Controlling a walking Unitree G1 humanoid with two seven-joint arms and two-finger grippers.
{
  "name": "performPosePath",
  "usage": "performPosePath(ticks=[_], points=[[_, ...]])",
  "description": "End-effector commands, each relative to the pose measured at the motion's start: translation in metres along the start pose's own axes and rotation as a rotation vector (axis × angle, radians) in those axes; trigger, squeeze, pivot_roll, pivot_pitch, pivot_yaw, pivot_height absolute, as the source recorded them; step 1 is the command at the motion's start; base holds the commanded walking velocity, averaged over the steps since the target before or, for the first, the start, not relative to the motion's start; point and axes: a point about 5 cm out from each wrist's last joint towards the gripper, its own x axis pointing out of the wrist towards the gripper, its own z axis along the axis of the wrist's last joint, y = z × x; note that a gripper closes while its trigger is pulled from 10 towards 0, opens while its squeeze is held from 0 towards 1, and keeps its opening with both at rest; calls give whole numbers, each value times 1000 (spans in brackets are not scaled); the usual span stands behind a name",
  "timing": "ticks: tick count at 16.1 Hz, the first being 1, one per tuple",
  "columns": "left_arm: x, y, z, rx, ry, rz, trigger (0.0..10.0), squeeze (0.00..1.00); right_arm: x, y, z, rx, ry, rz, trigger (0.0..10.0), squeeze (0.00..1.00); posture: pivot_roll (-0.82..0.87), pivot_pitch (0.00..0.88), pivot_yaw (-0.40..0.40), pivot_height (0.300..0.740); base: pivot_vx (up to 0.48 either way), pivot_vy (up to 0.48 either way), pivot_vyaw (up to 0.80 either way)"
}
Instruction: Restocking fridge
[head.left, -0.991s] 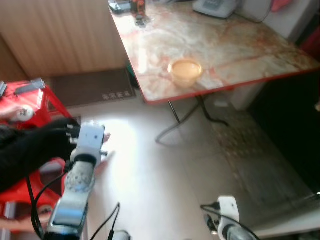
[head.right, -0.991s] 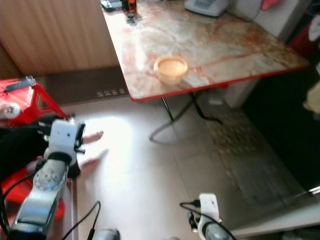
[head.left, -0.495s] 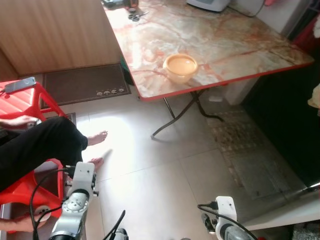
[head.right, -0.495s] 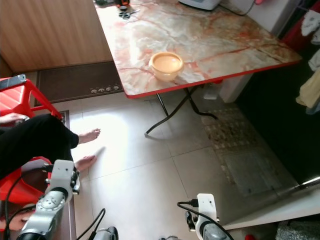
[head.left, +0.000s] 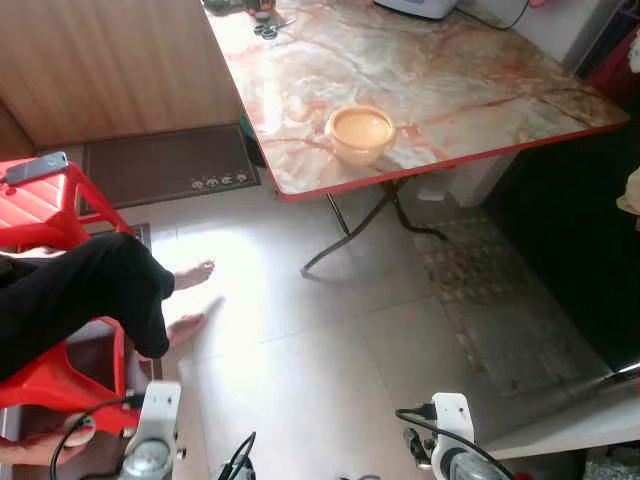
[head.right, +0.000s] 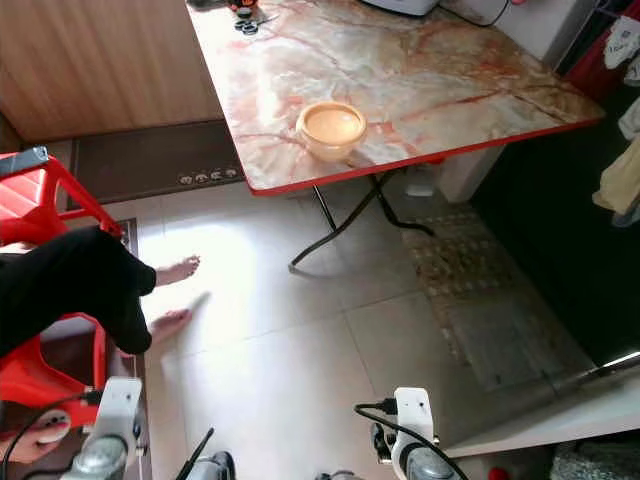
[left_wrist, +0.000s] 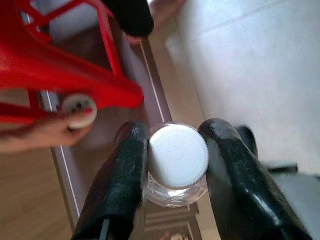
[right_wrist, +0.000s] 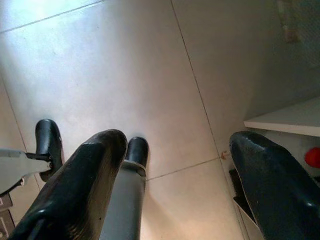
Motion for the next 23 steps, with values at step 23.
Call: performPosePath(ticks=[23], points=[[-6, 2, -31, -7, 109, -3, 10000, 0, -3, -6, -16, -25, 79, -1, 10000, 0, 29, 184, -102, 740, 0, 13, -569]])
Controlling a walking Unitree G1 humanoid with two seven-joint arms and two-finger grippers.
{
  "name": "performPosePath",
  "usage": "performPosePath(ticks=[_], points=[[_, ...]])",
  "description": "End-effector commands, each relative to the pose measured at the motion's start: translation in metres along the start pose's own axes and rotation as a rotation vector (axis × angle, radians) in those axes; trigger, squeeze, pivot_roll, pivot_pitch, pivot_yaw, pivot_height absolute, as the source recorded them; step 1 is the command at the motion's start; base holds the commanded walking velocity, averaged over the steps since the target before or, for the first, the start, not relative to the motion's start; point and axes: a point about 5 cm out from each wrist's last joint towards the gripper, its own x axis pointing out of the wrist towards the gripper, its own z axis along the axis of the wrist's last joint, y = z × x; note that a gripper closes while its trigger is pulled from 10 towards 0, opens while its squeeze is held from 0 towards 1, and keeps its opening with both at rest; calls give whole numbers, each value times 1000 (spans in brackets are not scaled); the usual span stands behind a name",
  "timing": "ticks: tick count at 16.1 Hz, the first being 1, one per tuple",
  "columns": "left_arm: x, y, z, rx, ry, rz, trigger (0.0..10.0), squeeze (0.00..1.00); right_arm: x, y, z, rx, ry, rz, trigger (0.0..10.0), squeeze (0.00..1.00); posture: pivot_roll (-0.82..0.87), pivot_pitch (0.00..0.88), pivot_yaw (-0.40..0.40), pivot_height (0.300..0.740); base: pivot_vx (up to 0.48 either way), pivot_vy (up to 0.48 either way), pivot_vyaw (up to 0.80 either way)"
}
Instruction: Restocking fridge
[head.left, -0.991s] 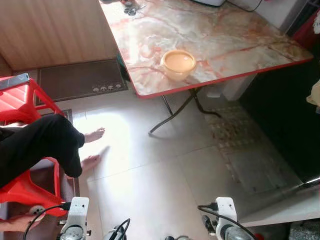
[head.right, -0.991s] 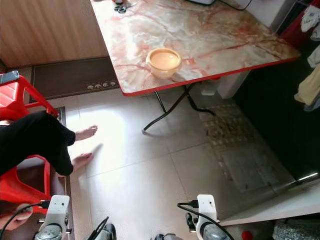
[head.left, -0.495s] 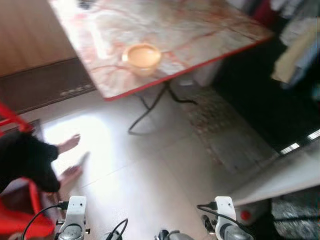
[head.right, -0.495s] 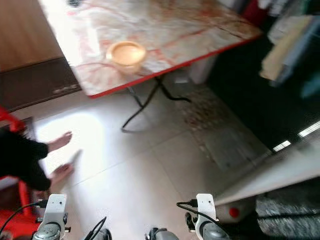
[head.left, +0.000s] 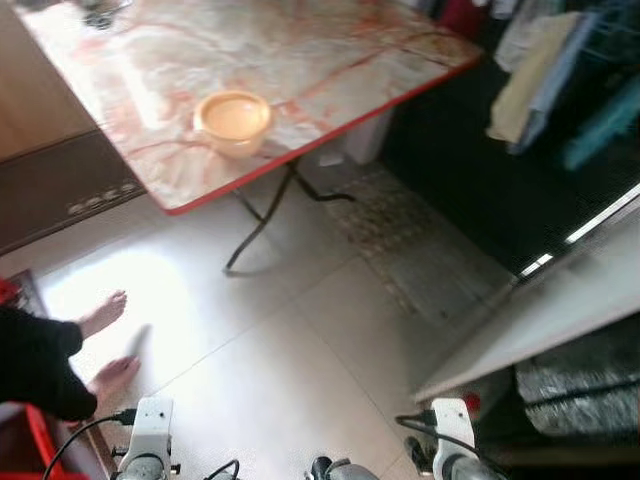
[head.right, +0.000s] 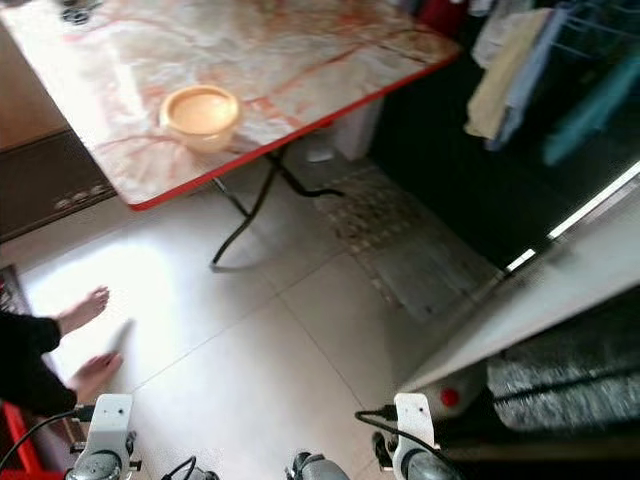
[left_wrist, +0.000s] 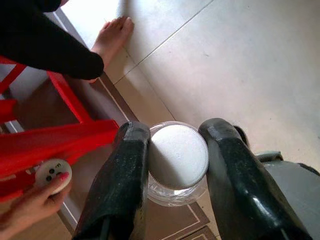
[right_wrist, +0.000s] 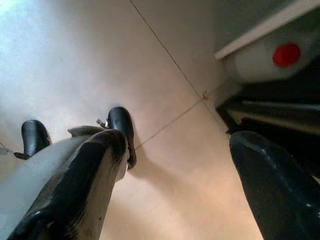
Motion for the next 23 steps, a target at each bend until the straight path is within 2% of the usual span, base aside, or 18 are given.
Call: performPosePath(ticks=[1, 5, 7, 12, 15, 20, 23], points=[[-4, -3, -16, 17, 57, -11, 10000, 0, -1, -3, -8, -7, 25, -4, 10000, 0, 32, 175, -100, 740, 0, 0, -800], [-5, -10, -17, 10, 64, -23, 10000, 0, -2, -4, -10, -14, 31, -4, 10000, 0, 27, 140, -101, 740, 0, 0, -800], [-5, -8, -19, -20, 84, -10, 10000, 0, -2, -4, -10, -14, 31, -5, 10000, 0, 27, 131, -100, 740, 0, 0, -800], [-4, -2, -20, 2, 90, 4, 10000, 0, -2, -3, -10, -14, 30, -8, 10000, 0, 32, 101, -96, 740, 0, 54, -800], [-5, -1, -24, 3, 107, 12, 10000, 0, -2, -3, -11, -9, 26, -16, 10000, 0, 31, 106, -93, 740, 0, 387, -800], [-6, 2, -28, 14, 117, 17, 10000, 0, -2, -3, -12, -9, 26, -23, 10000, 0, 38, 148, -88, 740, 0, 0, -800], [-6, 5, -30, 36, 119, 16, 10000, 0, -2, 1, -13, 5, 25, -20, 10000, 0, 35, 172, -76, 740, 0, 259, -800]])
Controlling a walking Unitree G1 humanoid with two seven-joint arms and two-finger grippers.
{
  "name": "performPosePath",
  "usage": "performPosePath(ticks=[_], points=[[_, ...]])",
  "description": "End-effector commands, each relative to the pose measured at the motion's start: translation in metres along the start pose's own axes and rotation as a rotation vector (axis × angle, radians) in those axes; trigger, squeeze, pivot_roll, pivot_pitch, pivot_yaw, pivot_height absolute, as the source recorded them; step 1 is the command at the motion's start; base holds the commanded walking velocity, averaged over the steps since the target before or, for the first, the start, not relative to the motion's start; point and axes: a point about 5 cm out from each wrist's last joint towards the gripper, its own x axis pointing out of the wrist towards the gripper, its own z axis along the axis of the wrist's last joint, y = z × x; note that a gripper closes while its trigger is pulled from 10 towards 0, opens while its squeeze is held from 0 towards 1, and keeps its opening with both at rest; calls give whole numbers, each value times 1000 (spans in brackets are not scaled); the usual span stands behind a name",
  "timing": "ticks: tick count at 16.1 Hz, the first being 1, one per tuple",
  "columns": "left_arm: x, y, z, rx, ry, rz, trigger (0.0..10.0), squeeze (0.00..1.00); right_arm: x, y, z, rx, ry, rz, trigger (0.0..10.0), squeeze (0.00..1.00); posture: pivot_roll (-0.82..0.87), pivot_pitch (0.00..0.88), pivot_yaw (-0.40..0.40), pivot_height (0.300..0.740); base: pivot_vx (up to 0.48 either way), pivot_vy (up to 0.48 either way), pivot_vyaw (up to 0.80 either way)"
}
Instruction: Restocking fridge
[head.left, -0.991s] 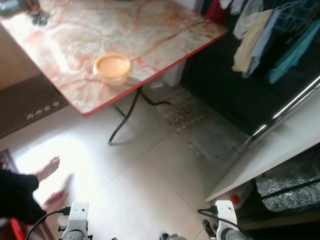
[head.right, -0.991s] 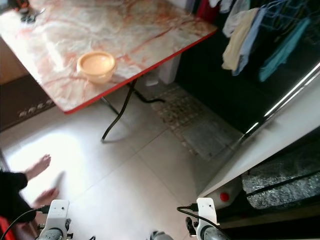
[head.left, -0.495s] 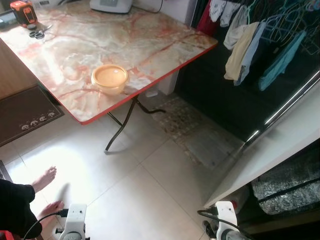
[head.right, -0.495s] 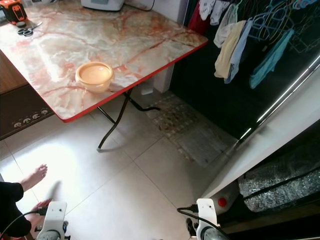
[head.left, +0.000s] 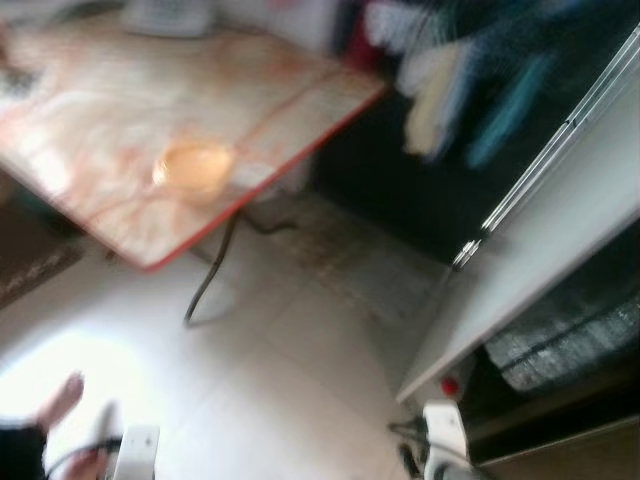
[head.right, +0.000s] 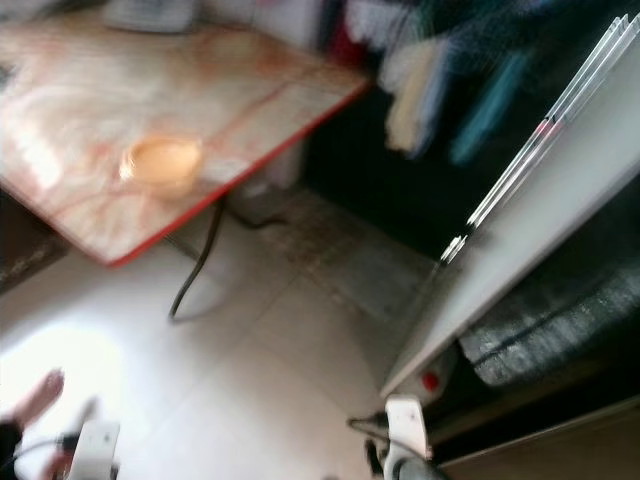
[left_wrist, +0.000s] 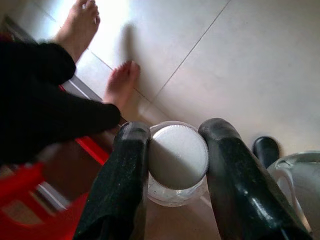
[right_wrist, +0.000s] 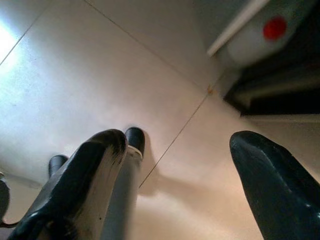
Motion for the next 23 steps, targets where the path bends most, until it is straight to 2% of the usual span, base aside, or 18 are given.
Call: performPosePath(ticks=[1, 15, 23], points=[[0, -7, 2, 15, -1, -18, 10000, 0, -2, -11, -7, 11, 22, -32, 10000, 0, 35, 175, -75, 740, 0, 0, -800], [-1, -12, 3, 32, -6, -65, 10000, 0, -1, -9, -4, 16, 21, -32, 10000, 0, 40, 206, -67, 740, 0, 0, -800], [-1, -15, 3, 14, -5, -80, 10000, 0, -1, -9, -4, 10, 23, -30, 10000, 0, 36, 209, -68, 740, 0, 0, -800]])
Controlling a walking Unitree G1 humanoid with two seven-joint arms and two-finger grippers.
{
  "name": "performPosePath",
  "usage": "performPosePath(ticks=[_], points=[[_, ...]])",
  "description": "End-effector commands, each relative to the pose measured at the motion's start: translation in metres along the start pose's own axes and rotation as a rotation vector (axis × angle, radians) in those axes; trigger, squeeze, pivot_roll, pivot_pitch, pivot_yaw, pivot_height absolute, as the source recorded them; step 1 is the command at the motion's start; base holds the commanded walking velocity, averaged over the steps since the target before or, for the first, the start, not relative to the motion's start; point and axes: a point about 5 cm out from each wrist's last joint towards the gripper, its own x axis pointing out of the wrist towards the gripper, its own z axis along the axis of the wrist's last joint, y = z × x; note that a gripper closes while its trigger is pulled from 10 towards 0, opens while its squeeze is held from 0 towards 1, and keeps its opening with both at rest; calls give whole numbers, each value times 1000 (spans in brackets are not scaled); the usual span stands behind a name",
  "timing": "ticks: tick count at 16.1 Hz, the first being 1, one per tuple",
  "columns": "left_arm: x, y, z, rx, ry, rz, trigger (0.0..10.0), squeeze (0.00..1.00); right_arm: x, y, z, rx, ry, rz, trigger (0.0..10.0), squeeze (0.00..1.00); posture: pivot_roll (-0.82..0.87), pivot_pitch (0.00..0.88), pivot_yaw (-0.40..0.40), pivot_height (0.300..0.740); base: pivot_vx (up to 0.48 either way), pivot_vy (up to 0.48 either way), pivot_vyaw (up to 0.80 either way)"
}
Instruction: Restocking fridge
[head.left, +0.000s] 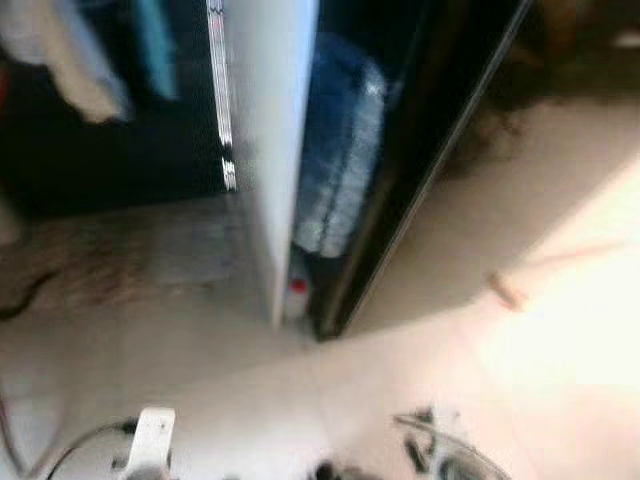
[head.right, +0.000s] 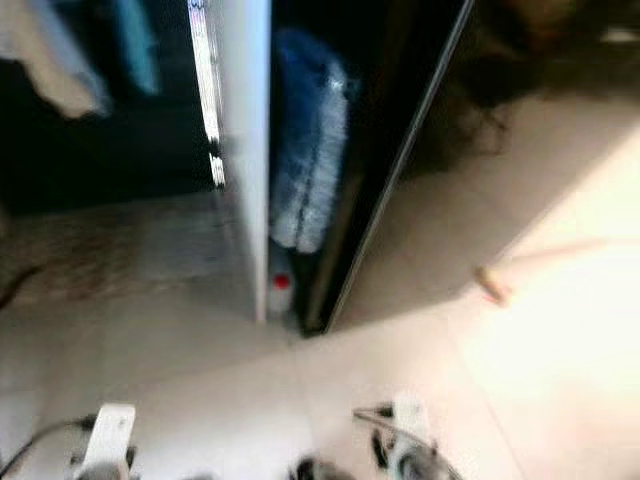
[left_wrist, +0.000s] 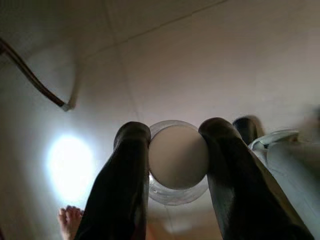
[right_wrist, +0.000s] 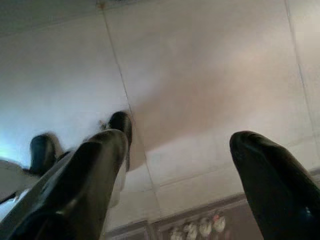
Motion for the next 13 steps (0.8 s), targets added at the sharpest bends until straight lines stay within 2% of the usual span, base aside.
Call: performPosePath(ticks=[1, 4, 9, 13], points=[[-2, -4, -12, -21, 47, -17, 10000, 0, -1, -6, -7, 8, 21, -15, 10000, 0, 37, 210, -69, 740, 0, 0, -800], [-2, -6, -10, -65, 38, -41, 10000, 0, -1, -6, -7, 6, 21, -13, 10000, 0, 39, 210, -69, 740, 0, 0, -800], [-2, -7, -9, -43, 42, -60, 10000, 0, -1, -5, -6, 6, 19, -10, 10000, 0, 39, 203, -66, 740, 0, 0, -800], [-2, -8, -9, -52, 43, -61, 10000, 0, -1, -5, -6, 32, 3, -13, 10000, 0, 41, 206, -66, 740, 0, 0, 0]])
